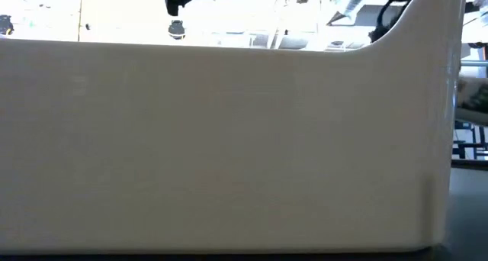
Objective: Sort spices by type
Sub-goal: Put the brown seasoning bottle into the center transparent bin
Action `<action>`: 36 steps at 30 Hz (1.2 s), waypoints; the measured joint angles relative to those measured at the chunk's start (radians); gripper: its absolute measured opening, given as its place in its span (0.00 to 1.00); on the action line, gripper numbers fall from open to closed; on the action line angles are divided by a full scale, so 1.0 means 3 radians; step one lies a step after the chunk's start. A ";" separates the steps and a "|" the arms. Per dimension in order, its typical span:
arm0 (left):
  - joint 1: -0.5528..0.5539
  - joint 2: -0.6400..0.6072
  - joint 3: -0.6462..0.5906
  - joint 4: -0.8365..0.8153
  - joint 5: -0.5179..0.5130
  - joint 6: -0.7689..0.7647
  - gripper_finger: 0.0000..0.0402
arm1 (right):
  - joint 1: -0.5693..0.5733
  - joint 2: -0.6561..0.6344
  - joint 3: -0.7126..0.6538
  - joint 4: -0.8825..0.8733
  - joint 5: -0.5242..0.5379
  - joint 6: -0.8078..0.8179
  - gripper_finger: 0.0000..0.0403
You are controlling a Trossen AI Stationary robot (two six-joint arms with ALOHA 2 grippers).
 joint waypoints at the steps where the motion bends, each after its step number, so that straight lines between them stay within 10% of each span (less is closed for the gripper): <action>1: 0.0000 0.0000 0.0000 -0.0011 -0.0001 0.0000 0.86 | -0.0003 0.0101 0.0000 0.0009 -0.0077 -0.0107 0.74; 12: -0.0023 0.0001 0.0000 -0.0128 0.0015 -0.0009 0.86 | 0.0182 0.1250 0.0582 -0.0060 -0.0291 -0.2911 0.74; 22: -0.0129 0.0000 0.0000 -0.0272 0.0028 -0.0010 0.86 | 0.0575 0.1960 0.0765 -0.0223 0.0357 -0.5862 0.74; 29: -0.0139 0.0000 0.0000 -0.0291 0.0028 -0.0010 0.86 | 0.0933 0.2284 0.0765 -0.0143 0.0813 -0.6611 0.74; 36: -0.0137 0.0000 0.0000 -0.0323 0.0029 0.0011 0.86 | 0.1129 0.2322 0.0787 0.0168 0.0980 -0.6217 0.84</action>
